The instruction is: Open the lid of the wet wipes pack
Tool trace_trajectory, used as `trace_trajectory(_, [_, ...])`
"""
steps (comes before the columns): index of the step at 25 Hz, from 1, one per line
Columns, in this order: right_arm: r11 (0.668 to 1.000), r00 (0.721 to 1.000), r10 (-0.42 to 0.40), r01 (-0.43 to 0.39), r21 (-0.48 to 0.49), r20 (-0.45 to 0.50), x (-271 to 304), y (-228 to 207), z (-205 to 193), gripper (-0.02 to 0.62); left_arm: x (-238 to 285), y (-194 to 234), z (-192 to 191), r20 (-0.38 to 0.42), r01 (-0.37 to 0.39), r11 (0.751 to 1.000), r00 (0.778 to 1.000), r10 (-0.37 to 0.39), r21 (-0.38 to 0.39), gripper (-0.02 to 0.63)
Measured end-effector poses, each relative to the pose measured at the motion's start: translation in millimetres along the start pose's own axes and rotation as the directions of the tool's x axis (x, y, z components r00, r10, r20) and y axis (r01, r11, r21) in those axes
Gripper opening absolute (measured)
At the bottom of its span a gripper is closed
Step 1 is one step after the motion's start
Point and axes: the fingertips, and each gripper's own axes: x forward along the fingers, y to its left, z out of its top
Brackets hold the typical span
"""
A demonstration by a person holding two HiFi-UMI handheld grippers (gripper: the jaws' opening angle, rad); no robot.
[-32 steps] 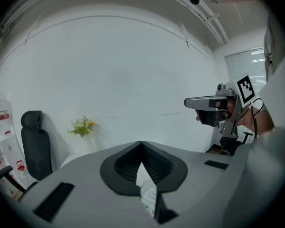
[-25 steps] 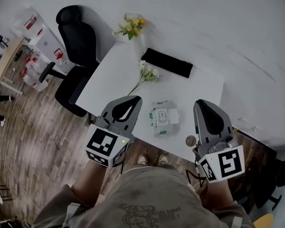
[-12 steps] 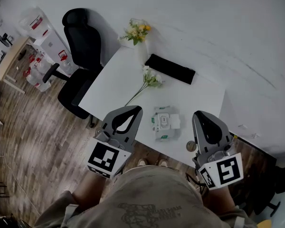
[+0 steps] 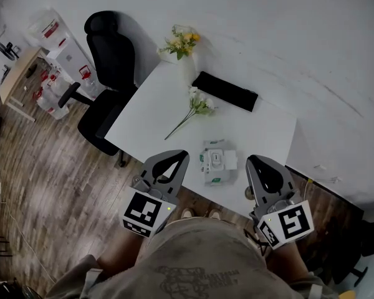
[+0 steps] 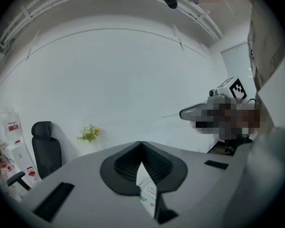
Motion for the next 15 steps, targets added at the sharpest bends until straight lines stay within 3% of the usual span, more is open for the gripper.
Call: trace_trajectory(15, [1.0, 1.0, -0.001, 0.001, -0.018, 0.0, -6, 2, 2, 0.04, -14, 1, 3, 0.009, -0.028, 1.0, 1.0, 0.028, -0.002, 0.016])
